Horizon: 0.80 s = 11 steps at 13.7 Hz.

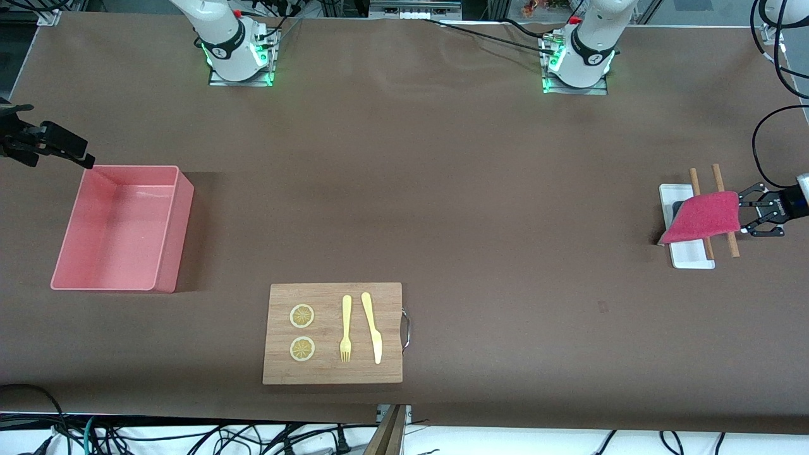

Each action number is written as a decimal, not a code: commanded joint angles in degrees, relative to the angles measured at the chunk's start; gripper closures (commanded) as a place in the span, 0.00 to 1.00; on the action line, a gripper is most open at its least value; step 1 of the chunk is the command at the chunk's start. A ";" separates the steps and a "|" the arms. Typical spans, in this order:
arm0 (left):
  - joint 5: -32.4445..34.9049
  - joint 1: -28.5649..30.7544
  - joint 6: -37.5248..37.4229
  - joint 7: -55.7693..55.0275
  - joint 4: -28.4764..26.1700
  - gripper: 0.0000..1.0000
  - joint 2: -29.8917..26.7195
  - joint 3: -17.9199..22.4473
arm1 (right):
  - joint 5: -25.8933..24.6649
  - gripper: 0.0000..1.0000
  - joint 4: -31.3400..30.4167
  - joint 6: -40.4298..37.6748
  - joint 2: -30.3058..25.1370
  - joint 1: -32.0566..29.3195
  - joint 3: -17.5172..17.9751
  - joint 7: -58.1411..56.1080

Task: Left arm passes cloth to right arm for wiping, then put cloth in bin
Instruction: 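Lower the left gripper onto the pink cloth and grasp it, then lift the cloth with the left gripper while the right gripper reaches out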

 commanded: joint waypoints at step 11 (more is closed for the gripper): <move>5.30 0.58 -7.64 -8.60 9.49 1.00 -3.84 0.16 | -1.20 0.00 0.46 0.45 4.55 0.97 0.19 -0.86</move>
